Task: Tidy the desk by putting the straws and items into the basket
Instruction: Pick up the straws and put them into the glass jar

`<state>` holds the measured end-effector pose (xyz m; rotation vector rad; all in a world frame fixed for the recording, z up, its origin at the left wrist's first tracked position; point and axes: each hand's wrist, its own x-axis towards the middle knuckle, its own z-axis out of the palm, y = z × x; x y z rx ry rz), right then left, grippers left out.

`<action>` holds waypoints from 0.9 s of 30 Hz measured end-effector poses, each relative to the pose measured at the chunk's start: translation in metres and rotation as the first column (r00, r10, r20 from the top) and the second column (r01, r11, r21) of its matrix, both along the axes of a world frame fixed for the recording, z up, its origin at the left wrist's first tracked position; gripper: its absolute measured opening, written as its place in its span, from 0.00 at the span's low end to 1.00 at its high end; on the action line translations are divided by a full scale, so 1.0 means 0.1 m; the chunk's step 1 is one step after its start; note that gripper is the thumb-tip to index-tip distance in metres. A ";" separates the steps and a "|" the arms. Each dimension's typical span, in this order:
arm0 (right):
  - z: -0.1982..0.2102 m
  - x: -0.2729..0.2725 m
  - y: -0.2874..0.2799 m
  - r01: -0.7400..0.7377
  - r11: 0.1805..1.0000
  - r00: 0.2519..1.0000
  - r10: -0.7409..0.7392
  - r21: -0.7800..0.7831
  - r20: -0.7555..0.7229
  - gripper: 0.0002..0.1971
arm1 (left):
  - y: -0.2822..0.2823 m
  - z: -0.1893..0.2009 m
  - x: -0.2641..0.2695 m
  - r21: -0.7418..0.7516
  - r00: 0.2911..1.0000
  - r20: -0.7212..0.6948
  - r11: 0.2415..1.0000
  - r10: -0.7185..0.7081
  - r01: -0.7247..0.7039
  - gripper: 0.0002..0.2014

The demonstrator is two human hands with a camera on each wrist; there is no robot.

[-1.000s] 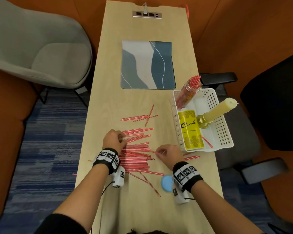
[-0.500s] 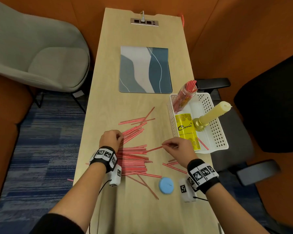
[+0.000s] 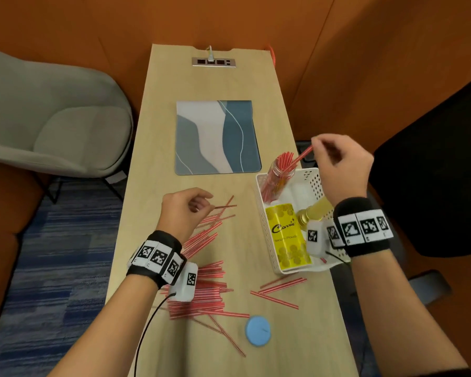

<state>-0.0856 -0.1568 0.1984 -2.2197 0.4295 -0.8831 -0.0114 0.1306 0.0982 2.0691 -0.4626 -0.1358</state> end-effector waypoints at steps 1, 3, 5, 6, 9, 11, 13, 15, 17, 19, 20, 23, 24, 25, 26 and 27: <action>0.04 0.08 -0.07 0.013 0.999 1.000 -0.013 -0.039 0.016 0.08 | -0.07 0.11 0.03 -0.016 1.000 0.021 1.000 -0.021 0.021 0.10; 0.02 0.21 -0.18 0.021 0.997 1.000 -0.020 -0.078 0.012 0.08 | -0.23 0.34 0.09 -0.050 0.997 0.062 0.997 -0.055 0.058 0.10; -0.13 0.33 -0.27 0.002 0.995 0.997 -0.010 -0.099 -0.072 0.07 | -0.39 0.60 0.17 -0.070 0.989 0.108 0.992 -0.097 0.105 0.11; -0.24 0.37 -0.30 -0.018 0.995 0.988 0.002 -0.102 -0.152 0.08 | -0.48 0.73 0.22 -0.072 0.983 0.135 0.989 -0.122 0.132 0.11; -0.55 0.39 -0.37 -0.052 0.999 0.941 0.045 -0.012 -0.335 0.12 | -0.75 1.10 0.39 -0.061 0.954 0.200 0.969 -0.224 0.240 0.12; -0.64 0.29 -0.40 0.002 0.999 0.950 0.011 0.043 -0.313 0.13 | -0.96 1.29 0.52 -0.010 0.925 0.221 0.948 -0.309 0.319 0.13; -0.67 0.14 -0.40 0.051 0.995 0.957 -0.024 0.087 -0.288 0.11 | -1.19 1.42 0.63 0.085 0.894 0.215 0.919 -0.393 0.384 0.13; -0.69 -0.03 -0.37 0.053 0.989 0.953 -0.007 0.141 -0.304 0.10 | -1.42 1.51 0.72 0.188 0.865 0.195 0.883 -0.463 0.430 0.12; -0.72 -0.20 -0.33 0.031 0.980 0.951 0.031 0.196 -0.308 0.08 | -1.63 1.52 0.78 0.288 0.827 0.195 0.836 -0.528 0.466 0.10; -0.75 -0.34 -0.28 0.014 0.969 0.952 0.063 0.249 -0.300 0.07 | -1.80 1.45 0.82 0.376 0.795 0.185 0.789 -0.578 0.486 0.09; -0.78 -0.40 -0.25 0.004 0.963 0.951 0.079 0.270 -0.298 0.07 | -1.88 1.39 0.84 0.414 0.787 0.172 0.769 -0.592 0.488 0.09; -0.86 -0.54 -0.09 -0.054 0.955 0.944 0.145 0.292 -0.297 0.04 | -2.05 1.17 0.85 0.492 0.783 0.135 0.727 -0.607 0.479 0.09; -0.90 -0.58 -0.01 -0.091 0.952 0.935 0.182 0.291 -0.304 0.03 | -2.09 1.10 0.85 0.510 0.785 0.127 0.719 -0.606 0.473 0.10; -0.95 -0.61 0.07 -0.132 0.949 0.921 0.225 0.287 -0.317 0.03 | -2.11 1.04 0.83 0.527 0.788 0.125 0.714 -0.602 0.461 0.14; -1.01 -0.63 0.15 -0.170 0.945 0.903 0.263 0.280 -0.339 0.04 | -2.11 0.98 0.83 0.544 0.791 0.137 0.713 -0.597 0.443 0.19; -1.07 -0.65 0.23 -0.200 0.942 0.882 0.293 0.270 -0.370 0.04 | -2.09 0.91 0.81 0.549 0.794 0.159 0.721 -0.586 0.422 0.23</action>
